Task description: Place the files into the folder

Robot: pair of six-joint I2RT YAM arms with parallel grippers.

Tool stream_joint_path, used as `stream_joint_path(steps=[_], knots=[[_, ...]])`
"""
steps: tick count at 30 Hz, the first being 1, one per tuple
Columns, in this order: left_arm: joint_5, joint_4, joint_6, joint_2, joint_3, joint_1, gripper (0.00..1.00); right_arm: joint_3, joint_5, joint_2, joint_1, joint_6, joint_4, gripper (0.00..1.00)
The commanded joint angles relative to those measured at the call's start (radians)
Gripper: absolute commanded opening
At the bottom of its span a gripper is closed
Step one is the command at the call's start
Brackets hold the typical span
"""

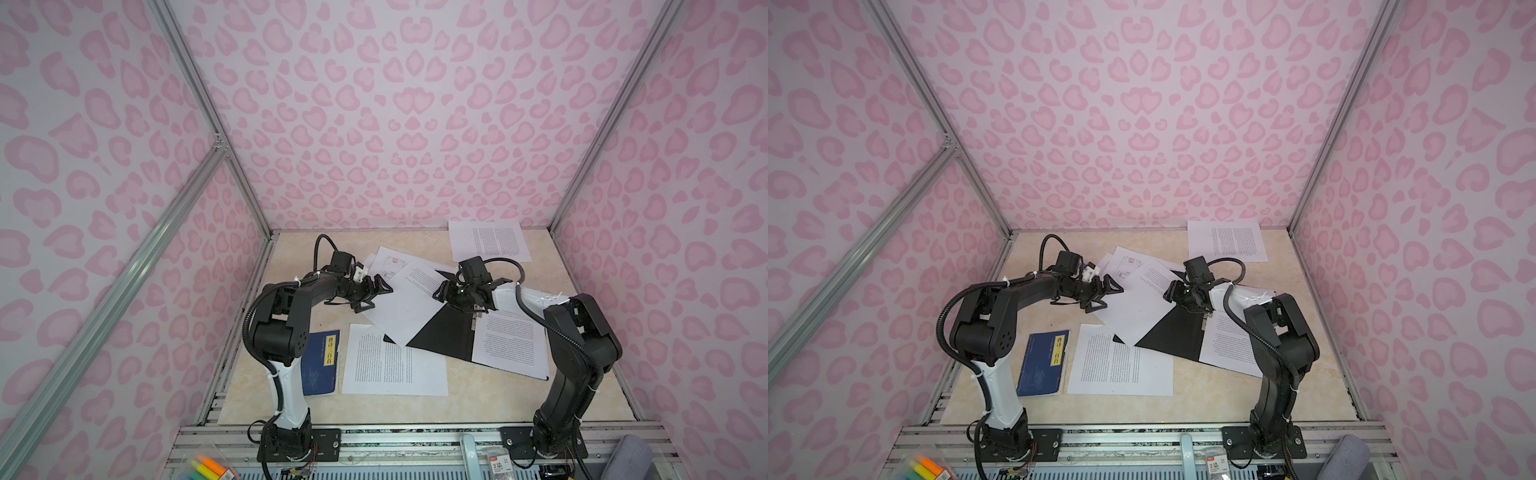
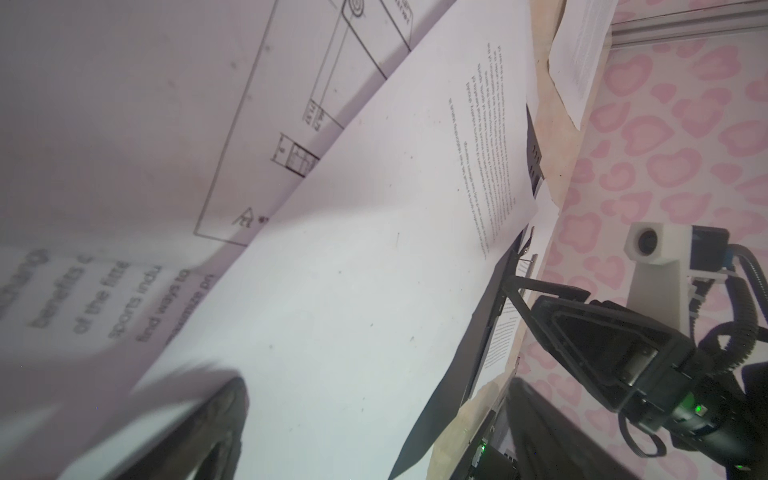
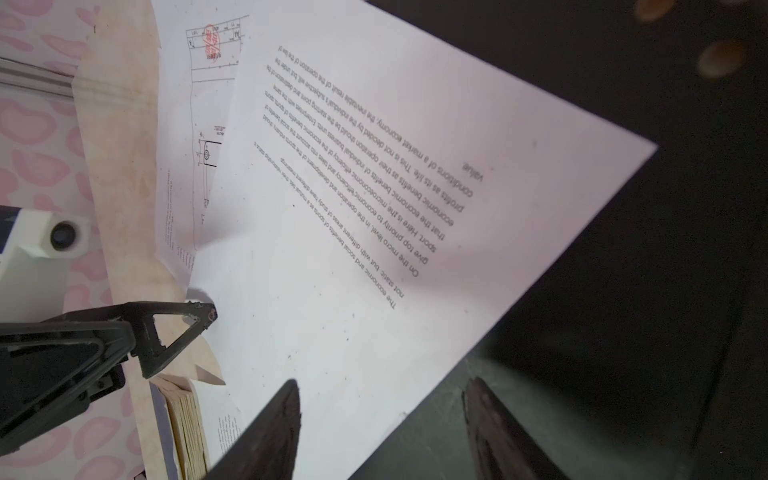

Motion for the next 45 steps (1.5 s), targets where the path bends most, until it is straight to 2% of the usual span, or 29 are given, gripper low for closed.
stream_joint_path(steps=[1,7,10,23,26,29,33,40,45], knots=[[-0.039,-0.012,-0.011,-0.007,-0.009,-0.001,0.98,-0.017,0.032,0.01,0.011,0.063,0.045,0.64],[-0.081,-0.027,-0.033,0.001,-0.042,0.0,0.98,-0.025,0.06,0.024,0.026,0.123,0.036,0.65],[-0.089,-0.032,-0.036,0.003,-0.049,0.001,0.98,-0.045,0.039,0.036,0.038,0.172,0.083,0.66],[-0.094,-0.036,-0.039,0.022,-0.056,-0.001,0.98,-0.105,-0.06,0.076,0.094,0.383,0.402,0.67],[-0.094,-0.035,-0.045,0.024,-0.055,-0.001,0.98,-0.158,-0.077,0.076,0.11,0.472,0.546,0.68],[-0.104,-0.037,-0.048,0.021,-0.058,0.001,0.98,-0.198,-0.082,0.084,0.128,0.556,0.667,0.69],[-0.104,-0.033,-0.055,0.027,-0.057,0.003,0.98,-0.234,-0.066,0.075,0.151,0.625,0.735,0.72],[-0.104,-0.029,-0.065,0.023,-0.07,0.013,0.98,-0.265,-0.012,0.054,0.152,0.615,0.746,0.71],[-0.106,-0.026,-0.069,0.013,-0.075,0.016,0.98,-0.296,0.062,0.038,0.13,0.588,0.728,0.58]])
